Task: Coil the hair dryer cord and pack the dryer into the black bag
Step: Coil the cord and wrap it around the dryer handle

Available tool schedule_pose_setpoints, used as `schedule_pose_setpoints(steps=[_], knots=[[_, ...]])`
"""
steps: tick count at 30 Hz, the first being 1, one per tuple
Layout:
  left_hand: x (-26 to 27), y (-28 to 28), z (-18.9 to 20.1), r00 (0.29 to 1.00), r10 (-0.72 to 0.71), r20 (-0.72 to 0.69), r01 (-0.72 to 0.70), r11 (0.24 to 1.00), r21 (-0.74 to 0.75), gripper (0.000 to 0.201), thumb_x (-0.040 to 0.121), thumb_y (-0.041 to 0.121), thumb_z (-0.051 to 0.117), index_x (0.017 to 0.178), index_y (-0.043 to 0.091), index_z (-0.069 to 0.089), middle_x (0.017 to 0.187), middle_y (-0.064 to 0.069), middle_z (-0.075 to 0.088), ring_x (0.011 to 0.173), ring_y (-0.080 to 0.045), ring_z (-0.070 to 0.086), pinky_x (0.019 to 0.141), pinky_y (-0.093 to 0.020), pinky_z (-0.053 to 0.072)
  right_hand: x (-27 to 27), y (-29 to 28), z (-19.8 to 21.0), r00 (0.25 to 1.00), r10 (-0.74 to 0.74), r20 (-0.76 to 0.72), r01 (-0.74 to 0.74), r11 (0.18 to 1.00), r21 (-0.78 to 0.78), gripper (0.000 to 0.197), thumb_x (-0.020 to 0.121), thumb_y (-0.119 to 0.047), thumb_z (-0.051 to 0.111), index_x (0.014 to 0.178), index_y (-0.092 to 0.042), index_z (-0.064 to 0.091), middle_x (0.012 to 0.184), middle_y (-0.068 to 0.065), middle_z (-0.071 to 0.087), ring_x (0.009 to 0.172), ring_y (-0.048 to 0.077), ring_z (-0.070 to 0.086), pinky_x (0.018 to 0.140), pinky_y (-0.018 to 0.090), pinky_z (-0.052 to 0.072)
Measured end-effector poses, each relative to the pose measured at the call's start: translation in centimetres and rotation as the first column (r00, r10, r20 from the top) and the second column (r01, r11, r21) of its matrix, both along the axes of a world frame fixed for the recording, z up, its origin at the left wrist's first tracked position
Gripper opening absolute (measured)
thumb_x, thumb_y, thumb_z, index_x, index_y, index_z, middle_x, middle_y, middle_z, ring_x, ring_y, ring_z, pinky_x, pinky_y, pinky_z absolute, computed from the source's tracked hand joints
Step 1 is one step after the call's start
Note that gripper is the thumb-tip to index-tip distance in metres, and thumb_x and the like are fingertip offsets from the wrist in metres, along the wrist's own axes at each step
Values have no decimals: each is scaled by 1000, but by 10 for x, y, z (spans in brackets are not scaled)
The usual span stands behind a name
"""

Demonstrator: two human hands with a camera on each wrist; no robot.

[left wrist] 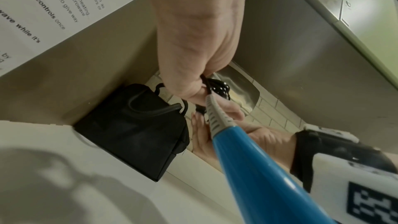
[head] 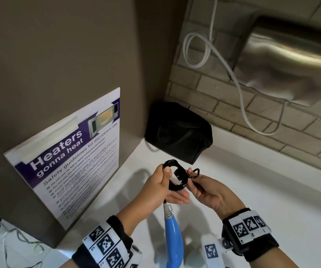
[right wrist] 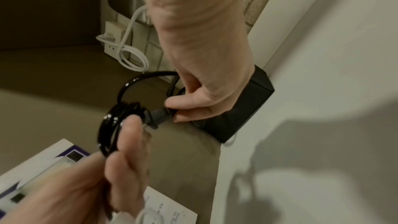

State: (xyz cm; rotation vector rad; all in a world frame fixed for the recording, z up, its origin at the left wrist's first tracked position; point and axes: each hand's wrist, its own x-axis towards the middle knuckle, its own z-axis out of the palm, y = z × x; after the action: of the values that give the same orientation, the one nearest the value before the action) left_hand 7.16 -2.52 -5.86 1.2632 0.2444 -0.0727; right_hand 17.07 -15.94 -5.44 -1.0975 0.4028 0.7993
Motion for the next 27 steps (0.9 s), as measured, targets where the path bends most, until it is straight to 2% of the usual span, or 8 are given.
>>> schedule_pose_setpoints(steps=[2,6,9,13,16,18,22,27], knots=[[1,0,-1,1000,0,2,-1,1000,9,28,101,40,23,89,21,40,73,-20,72,67,-35,72,61,-31,60,-4,0,2,1000,-1,3,1,1000,5,46,92,10,43,55,4,70,56,4,66,51,14,69,47,18,56],[3,-1,-3,1000,8,11,-9,999,39,30,102,39,23,99,14,39,74,-22,72,69,-40,72,62,-35,61,-13,5,2,1000,-21,-7,21,1000,12,25,91,9,46,74,4,64,61,7,67,53,14,69,46,17,55],[4,-1,-5,1000,17,-14,-16,998,56,31,102,37,23,104,11,39,78,-24,72,70,-40,71,65,-38,61,-15,5,-1,998,-65,-27,67,995,70,29,90,10,47,69,6,67,61,6,66,53,14,69,48,18,56],[5,0,-11,999,30,-20,-26,985,168,27,103,32,28,104,9,41,96,-32,66,75,-40,72,67,-50,60,-25,10,4,987,151,55,-154,987,40,12,83,0,54,81,0,66,63,11,65,54,19,64,46,26,54],[3,0,-11,1000,8,-29,-3,986,168,15,103,14,25,104,10,39,83,-27,67,66,-38,71,62,-44,61,-29,10,9,974,204,97,-207,978,19,18,85,-4,53,76,-3,69,60,9,66,47,16,63,42,23,51],[3,1,-12,1000,6,-23,-1,983,186,14,102,9,27,102,11,40,75,-21,68,63,-38,71,60,-41,61,-29,7,8,975,194,111,-200,979,46,17,83,-2,53,83,-5,69,70,9,69,57,16,67,49,23,54],[5,5,-15,995,81,-52,-69,978,197,16,103,16,29,96,14,43,84,-24,65,64,-40,71,63,-48,60,-28,5,8,952,256,166,-274,957,97,21,78,-1,54,95,4,65,90,15,67,75,20,66,70,25,55],[4,2,-13,994,102,-46,-83,947,310,24,103,28,26,92,14,42,84,-13,64,55,-22,71,53,-31,59,-33,6,15,893,376,247,-407,910,85,40,72,-14,70,107,3,59,77,11,57,62,22,50,65,33,38]])
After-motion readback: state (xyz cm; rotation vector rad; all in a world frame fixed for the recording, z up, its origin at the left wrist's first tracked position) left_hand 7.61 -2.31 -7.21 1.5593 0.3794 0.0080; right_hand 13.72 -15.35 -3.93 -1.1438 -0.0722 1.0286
